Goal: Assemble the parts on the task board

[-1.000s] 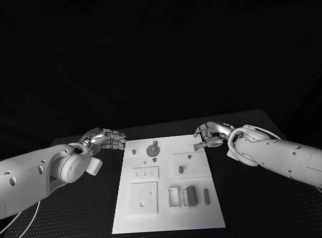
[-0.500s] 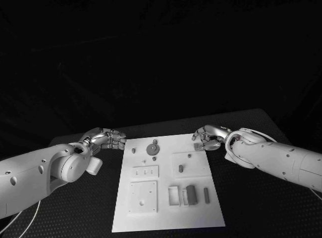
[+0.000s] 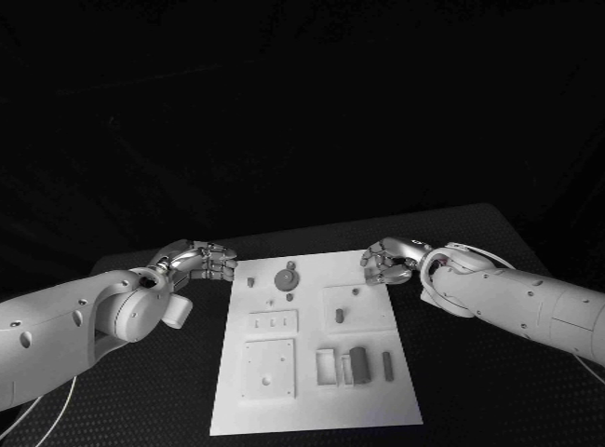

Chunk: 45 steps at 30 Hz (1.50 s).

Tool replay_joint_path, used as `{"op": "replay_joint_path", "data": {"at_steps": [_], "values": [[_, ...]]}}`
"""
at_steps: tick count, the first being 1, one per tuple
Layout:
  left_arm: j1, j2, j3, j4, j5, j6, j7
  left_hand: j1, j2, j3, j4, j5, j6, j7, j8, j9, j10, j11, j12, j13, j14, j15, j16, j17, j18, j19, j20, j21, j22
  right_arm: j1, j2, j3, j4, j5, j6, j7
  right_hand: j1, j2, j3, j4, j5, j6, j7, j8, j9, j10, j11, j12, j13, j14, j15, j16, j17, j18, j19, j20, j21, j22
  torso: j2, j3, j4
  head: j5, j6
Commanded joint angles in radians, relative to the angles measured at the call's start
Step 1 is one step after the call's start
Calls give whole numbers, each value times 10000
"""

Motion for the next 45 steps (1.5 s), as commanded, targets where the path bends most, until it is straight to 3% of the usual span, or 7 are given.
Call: {"op": "replay_joint_path", "data": {"at_steps": [1,8,17,45], "values": [[-1,15,8,5,-30,151,71,-70,41,-48,-11,-40,2,54,-18,5,47,16,-33,10,48,2,-41,14,165,3,55,-58,17,-8,6,1,-31,-109,67,21,-6,137,-17,67,16,168,87,31,24,71,15,58,-20,29,18,60,7,350,90,-47,61,185,6,-11,183,13,-4],[-2,9,8,11,-30,165,49,-81,46,-51,-3,-40,1,55,-20,5,46,17,-36,12,48,3,-46,17,165,4,56,-61,19,-10,40,1,-100,-32,88,10,-60,406,-48,99,16,391,74,137,78,115,5,86,-50,72,11,88,-6,350,128,-71,87,183,14,-8,168,24,1],[-2,14,8,-3,-30,170,31,-91,51,-53,4,-40,-1,57,-23,6,45,19,-39,14,49,4,-52,22,165,3,56,-64,21,-16,97,1,-141,38,131,45,-77,758,-65,11,20,933,-134,404,250,192,-192,123,-96,125,-166,124,-23,350,164,-113,132,187,11,-15,167,19,-1],[-3,19,8,-21,-30,189,-22,-93,51,-54,5,-40,-5,57,-28,6,43,19,-44,16,49,4,-60,28,166,2,55,-69,23,-49,251,-6,-412,28,345,-16,-91,723,-72,-50,24,914,-156,349,272,227,-219,124,-124,140,-205,134,-32,350,166,-136,144,182,16,-17,167,37,-47]]}}
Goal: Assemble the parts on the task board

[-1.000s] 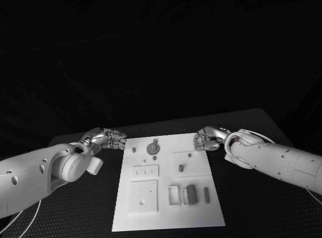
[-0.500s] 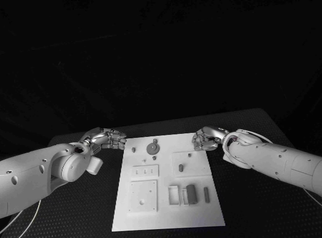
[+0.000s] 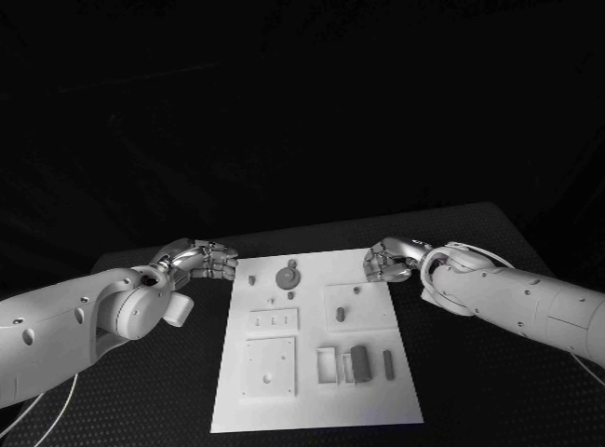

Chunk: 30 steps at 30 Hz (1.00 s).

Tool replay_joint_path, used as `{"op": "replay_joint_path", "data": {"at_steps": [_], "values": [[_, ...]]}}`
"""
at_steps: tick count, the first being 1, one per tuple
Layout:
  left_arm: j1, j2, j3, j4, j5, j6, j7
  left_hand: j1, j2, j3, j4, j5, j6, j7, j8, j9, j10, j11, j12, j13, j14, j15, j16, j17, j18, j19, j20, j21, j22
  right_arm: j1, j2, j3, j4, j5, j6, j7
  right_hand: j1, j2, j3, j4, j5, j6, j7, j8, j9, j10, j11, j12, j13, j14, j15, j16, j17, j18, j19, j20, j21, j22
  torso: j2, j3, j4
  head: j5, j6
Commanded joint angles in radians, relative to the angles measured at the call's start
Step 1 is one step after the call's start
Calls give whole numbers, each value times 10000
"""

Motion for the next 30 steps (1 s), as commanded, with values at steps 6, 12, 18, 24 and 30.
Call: {"op": "replay_joint_path", "data": {"at_steps": [6,12,18,24,30], "values": [[4,19,7,12,-25,162,31,-54,12,-54,4,-39,-8,58,-31,7,41,20,-46,12,48,4,-62,13,166,1,55,-71,11,-23,59,-3,-99,-9,192,22,38,63,40,-115,28,205,210,-31,8,5,-66,62,-17,-1,-61,54,-20,349,50,-42,48,180,3,1,167,-8,-10],[3,14,7,5,-25,175,33,-54,12,-54,4,-39,-8,58,-31,7,41,20,-46,12,48,4,-62,13,166,1,55,-71,11,-44,92,-4,-157,-10,189,78,116,266,75,-148,24,285,198,-7,41,7,-72,69,-22,1,-60,66,-20,349,47,-45,58,185,6,-2,164,-11,-23],[3,8,7,6,-47,217,39,-54,12,-54,4,-39,-8,58,-31,7,41,20,-46,12,48,4,-62,13,166,1,55,-71,11,-52,103,-4,-162,-50,236,120,153,674,51,-163,22,926,-36,278,252,63,-287,85,-43,20,-232,97,-21,349,24,-46,119,196,8,-1,162,-12,-30],[3,-7,7,3,-85,244,46,-54,12,-54,4,-39,-8,58,-31,7,41,20,-46,12,48,4,-62,13,166,1,55,-71,11,-53,99,-4,-159,-202,185,110,182,944,33,-197,23,1430,-252,529,470,116,-479,83,-52,29,-395,119,-20,349,16,-65,160,191,6,-4,168,-18,-50],[3,-14,7,10,-85,243,47,-54,12,-54,4,-39,-8,58,-31,7,41,20,-46,12,48,4,-62,13,166,1,55,-71,11,-53,103,-4,-91,-69,59,101,175,896,-4,-197,21,1529,-302,594,538,145,-525,91,-49,75,-435,136,29,349,32,-76,178,189,7,-3,165,-18,-58]]}}
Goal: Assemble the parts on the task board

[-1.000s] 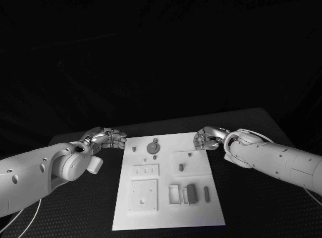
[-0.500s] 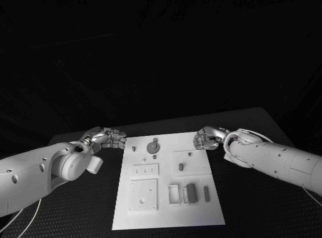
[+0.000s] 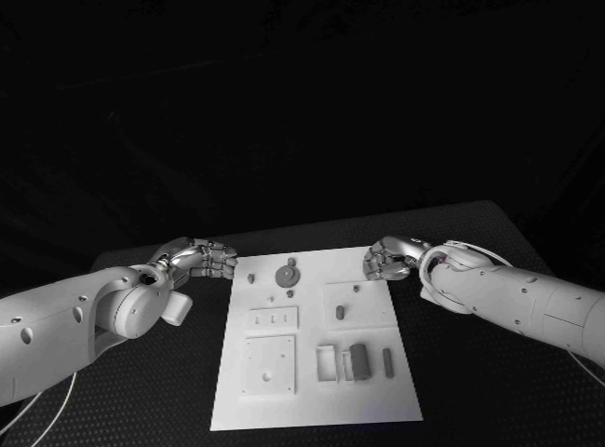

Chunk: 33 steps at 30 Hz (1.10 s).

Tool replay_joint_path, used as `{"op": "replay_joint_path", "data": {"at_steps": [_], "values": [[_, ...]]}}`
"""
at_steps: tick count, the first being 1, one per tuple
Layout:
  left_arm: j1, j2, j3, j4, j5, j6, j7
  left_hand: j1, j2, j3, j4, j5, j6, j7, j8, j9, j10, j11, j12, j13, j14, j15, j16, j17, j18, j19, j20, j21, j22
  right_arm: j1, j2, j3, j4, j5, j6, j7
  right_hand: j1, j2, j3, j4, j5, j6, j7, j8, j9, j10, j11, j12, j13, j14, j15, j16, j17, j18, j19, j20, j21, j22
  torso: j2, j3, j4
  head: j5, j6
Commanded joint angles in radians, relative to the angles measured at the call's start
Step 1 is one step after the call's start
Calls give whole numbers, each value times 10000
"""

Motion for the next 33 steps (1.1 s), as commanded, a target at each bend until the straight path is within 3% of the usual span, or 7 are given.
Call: {"op": "replay_joint_path", "data": {"at_steps": [1,8,12,25,28,32,33], "values": [[4,8,9,18,-49,169,73,-54,12,-54,4,-40,-8,58,-31,8,41,19,-46,15,48,4,-62,17,166,1,55,-33,14,-24,15,-12,44,3,9,71,-9,43,-35,-54,31,938,70,268,421,-9,-77,4,-6,17,-62,49,38,140,30,-74,35,188,0,2,165,-1,-2],[4,7,9,27,-126,168,58,-54,12,-54,4,-40,-8,58,-31,8,41,19,-46,15,48,4,-62,17,166,1,55,-33,14,-24,6,-12,165,423,-538,-206,-21,4,-56,-55,33,989,35,304,472,36,-113,21,0,108,-95,73,125,140,64,-89,55,185,-1,3,159,-7,-7],[6,7,10,17,-462,253,-46,-152,100,-68,96,-44,415,-162,174,95,251,-87,47,80,105,-14,-65,67,165,21,48,-37,42,-21,-20,-11,320,1146,-612,-595,-44,-15,-71,-58,35,1091,-17,364,538,99,-162,38,3,246,-135,103,250,140,109,-113,82,183,-1,10,151,-4,-14],[35,320,37,-13,-1297,529,-1094,-1102,-404,-442,517,-118,694,-276,53,-2,410,-148,25,191,76,40,-249,207,181,-24,80,-140,129,458,-27,5,1012,1243,-649,-1155,-122,-82,-75,-69,38,1272,-110,444,638,244,-255,87,18,423,-215,133,369,140,168,-162,121,178,-14,-8,143,64,82],[83,475,39,-20,-1436,290,-1354,-1322,-462,-512,628,-119,664,-241,4,-33,392,-139,1,198,61,54,-275,235,201,-41,93,-163,140,668,1,6,1326,903,-442,-1423,-124,-88,-74,-69,38,1277,-113,445,643,250,-259,91,21,426,-222,134,365,140,174,-167,125,178,-50,-18,110,118,122],[117,878,39,-12,-1393,-1487,-1192,-1296,-388,-471,579,-118,346,-220,-218,-150,296,-98,-70,197,90,45,-286,295,248,-22,95,-170,177,841,-74,26,2115,136,69,-1904,-128,-92,-73,-67,38,1282,-116,447,648,253,-262,93,24,397,-227,131,316,140,177,-170,126,177,-120,-84,47,211,129],[116,994,39,-61,-1383,-1554,-1213,-1168,-337,-422,471,-118,156,-412,-325,-201,224,-65,-115,188,103,43,-288,316,252,-19,99,-174,190,853,-92,34,2278,0,97,-1964,-128,-92,-72,-67,38,1283,-116,447,649,253,-262,93,24,389,-227,130,305,140,177,-170,126,177,-130,-97,47,215,135]]}}
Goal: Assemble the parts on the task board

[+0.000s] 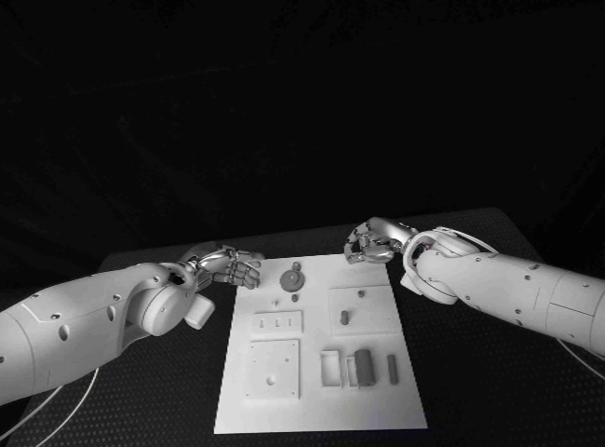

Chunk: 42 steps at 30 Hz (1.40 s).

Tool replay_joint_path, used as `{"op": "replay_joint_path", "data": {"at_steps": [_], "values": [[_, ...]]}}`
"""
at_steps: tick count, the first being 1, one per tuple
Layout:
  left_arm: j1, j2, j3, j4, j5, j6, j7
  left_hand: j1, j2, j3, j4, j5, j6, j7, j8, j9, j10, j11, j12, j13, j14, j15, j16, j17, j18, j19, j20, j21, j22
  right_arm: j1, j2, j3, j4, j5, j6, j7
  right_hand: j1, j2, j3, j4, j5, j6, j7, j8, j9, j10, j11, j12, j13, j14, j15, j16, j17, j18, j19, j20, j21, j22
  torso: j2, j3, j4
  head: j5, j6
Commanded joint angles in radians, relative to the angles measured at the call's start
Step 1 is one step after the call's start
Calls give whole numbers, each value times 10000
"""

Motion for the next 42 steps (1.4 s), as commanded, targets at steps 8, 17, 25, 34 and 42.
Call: {"op": "replay_joint_path", "data": {"at_steps": [8,17,25,34,42], "values": [[7,693,0,112,-214,-1268,-604,-13,188,15,-160,-39,-176,-117,-143,-92,-264,120,-188,-7,29,54,-111,108,113,8,79,-80,73,29,62,14,1233,-1024,554,-725,-70,-60,-8,-20,68,1107,57,447,665,16,-40,54,18,23,-59,22,-21,100,17,-52,73,178,-158,-148,-75,299,22],[1,938,-3,362,-232,-824,-800,-208,211,-69,-105,-39,11,-53,-71,-88,-135,64,-131,49,28,54,-155,162,125,6,80,-110,107,28,375,14,1736,-1024,549,-707,-71,-71,-6,-19,68,1103,56,443,671,15,-42,53,20,2,-65,19,-56,100,17,-56,75,178,-147,-141,-71,347,-18],[-3,1005,-4,475,-553,-375,-999,-371,198,-130,-76,-39,259,-50,19,-90,104,-1,-27,134,50,45,-195,234,131,26,79,-140,149,28,580,14,1887,-1091,572,-736,-61,-65,6,-19,71,1095,55,436,675,15,-44,50,21,4,-70,17,-57,100,17,-61,75,177,-145,-141,-70,298,-64],[-8,1005,-7,575,-634,-266,-1048,-520,208,-167,-19,-39,404,-88,59,-101,229,-63,16,186,147,-3,-176,316,147,88,44,-141,189,28,697,14,1932,-1129,617,-721,-63,-63,9,-16,70,1090,57,431,679,15,-45,47,21,-1,-75,14,-67,100,16,-64,75,176,-141,-146,-65,300,-85],[-18,1026,-9,622,-729,-132,-1138,-533,278,-165,-45,-39,539,-111,102,-102,349,-119,63,237,263,-61,-130,406,137,143,3,-135,229,27,734,14,1996,-1136,607,-706,-64,-61,12,-16,69,1087,58,427,683,14,-44,44,21,-3,-78,12,-71,100,16,-66,75,176,-140,-145,-65,279,-91]]}}
